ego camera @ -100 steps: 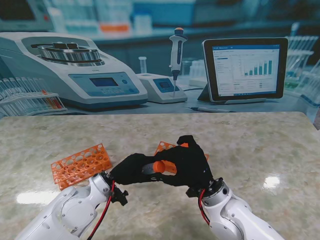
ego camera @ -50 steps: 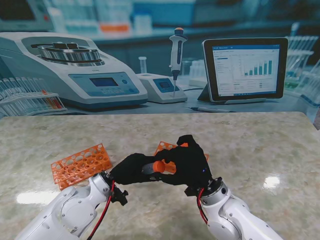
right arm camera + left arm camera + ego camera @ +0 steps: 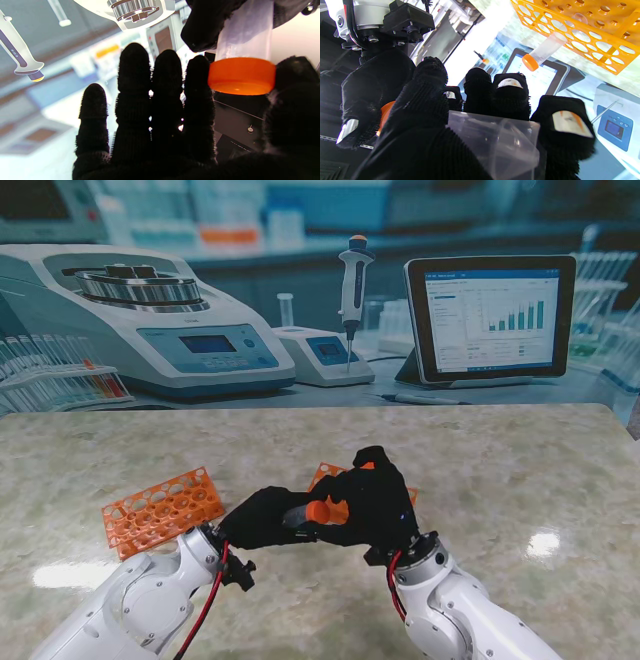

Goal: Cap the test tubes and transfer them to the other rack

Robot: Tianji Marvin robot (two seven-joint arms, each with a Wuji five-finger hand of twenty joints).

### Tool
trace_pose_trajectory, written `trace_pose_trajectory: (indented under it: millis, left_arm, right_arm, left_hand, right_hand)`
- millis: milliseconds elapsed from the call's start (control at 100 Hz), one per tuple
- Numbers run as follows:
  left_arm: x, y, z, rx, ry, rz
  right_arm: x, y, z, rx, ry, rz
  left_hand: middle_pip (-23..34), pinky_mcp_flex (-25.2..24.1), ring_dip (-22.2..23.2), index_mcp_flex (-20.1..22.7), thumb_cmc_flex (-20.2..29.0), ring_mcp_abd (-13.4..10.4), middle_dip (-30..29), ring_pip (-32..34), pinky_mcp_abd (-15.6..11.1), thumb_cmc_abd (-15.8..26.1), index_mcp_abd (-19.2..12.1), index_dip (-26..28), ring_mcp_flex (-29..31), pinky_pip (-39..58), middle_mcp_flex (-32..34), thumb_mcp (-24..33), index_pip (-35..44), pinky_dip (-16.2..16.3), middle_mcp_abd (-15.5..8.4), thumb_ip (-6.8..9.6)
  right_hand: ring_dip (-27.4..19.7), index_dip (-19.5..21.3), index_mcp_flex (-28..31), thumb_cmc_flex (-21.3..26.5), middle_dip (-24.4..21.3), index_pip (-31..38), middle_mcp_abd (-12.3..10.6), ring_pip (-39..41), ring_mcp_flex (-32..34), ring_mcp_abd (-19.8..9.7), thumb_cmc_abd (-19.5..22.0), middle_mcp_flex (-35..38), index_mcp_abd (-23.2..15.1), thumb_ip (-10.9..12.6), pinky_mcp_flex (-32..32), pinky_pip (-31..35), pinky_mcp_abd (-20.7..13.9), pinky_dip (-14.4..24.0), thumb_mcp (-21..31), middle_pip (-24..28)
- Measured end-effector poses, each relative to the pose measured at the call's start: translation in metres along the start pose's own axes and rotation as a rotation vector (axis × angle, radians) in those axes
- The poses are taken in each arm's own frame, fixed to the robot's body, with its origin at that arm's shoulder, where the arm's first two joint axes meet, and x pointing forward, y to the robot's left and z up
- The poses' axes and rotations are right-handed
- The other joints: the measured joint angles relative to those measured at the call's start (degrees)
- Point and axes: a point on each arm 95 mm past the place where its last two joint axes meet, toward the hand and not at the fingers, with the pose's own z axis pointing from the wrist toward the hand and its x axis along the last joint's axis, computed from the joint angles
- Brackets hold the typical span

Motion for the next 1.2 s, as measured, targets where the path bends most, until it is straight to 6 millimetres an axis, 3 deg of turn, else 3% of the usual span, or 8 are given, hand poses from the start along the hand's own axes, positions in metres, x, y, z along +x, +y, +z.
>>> trace_pose_trajectory:
  millis: [380,600,790,950,1200]
  left_arm:
    - [0.0002,-0.0003,0.0002,0.001,0.001,0.0]
    - [0.0005,-0.0009,0.0006,0.004,0.003,0.001]
    - [0.0014,-0.0015,0.0011,0.006,0.006,0.001]
    - [0.0015,-0.0017,0.0013,0.006,0.006,0.001]
    - [0.0016,-0.0017,0.0015,0.006,0.006,0.001]
  right_arm:
    - [-0.0021,-0.003,0.0014,-0.011,-0.019,-0.025]
    - [-0.0034,-0.0045,0.0029,-0.019,-0.042,-0.026]
    - [-0.0053,-0.0052,0.0026,-0.005,-0.057,-0.023]
    - [-0.0066,-0.0052,0.001,0.013,-0.066,-0.011]
    - [-0.0075,0.0003,-0.0026,-0.001,-0.083,0.003]
  left_hand:
    - [0.0,0.0,0.0,0.0,0.0,0.0,0.0,0.0,-0.1,0.0,0.0,0.0,0.0,0.0,0.0,0.0,0.0,0.0,0.0,0.0]
    - [0.0,0.0,0.0,0.0,0.0,0.0,0.0,0.0,-0.1,0.0,0.0,0.0,0.0,0.0,0.0,0.0,0.0,0.0,0.0,0.0]
    - [0.0,0.0,0.0,0.0,0.0,0.0,0.0,0.0,-0.2,0.0,0.0,0.0,0.0,0.0,0.0,0.0,0.0,0.0,0.0,0.0]
    - [0.0,0.0,0.0,-0.1,0.0,0.0,0.0,0.0,-0.3,0.0,0.0,0.0,0.0,0.0,0.0,0.0,0.0,0.0,0.0,0.0]
    - [0.0,0.0,0.0,-0.1,0.0,0.0,0.0,0.0,-0.3,0.0,0.0,0.0,0.0,0.0,0.0,0.0,0.0,0.0,0.0,0.0]
  right_hand:
    - [1.2,8.9,8.5,-6.9,0.2,6.4,-1.1,5.6,2.0,-0.2,0.0,3.4,-2.5,1.3,2.0,1.5,-0.7,0.6,3.6,5.9]
    - [1.2,12.5,12.6,-10.9,0.2,12.9,-1.9,11.1,3.1,-0.3,0.3,4.7,-6.5,1.3,3.7,2.6,-1.3,0.6,4.4,10.4]
    - [0.2,13.2,13.1,-14.9,-1.2,16.4,-2.3,12.2,3.1,-0.4,3.7,4.7,-9.2,1.4,3.9,2.7,-1.4,0.6,5.7,11.7]
    - [-1.7,11.2,12.9,-16.7,-3.4,9.9,-2.3,8.1,2.7,-0.2,7.3,4.3,-9.3,2.5,3.2,2.7,-1.4,0.6,5.6,4.4]
    - [-1.6,8.4,6.0,-17.4,-4.1,-1.1,-0.5,1.2,-1.3,0.9,11.5,-1.0,-6.3,4.4,0.1,1.0,-1.3,0.6,7.0,-4.9]
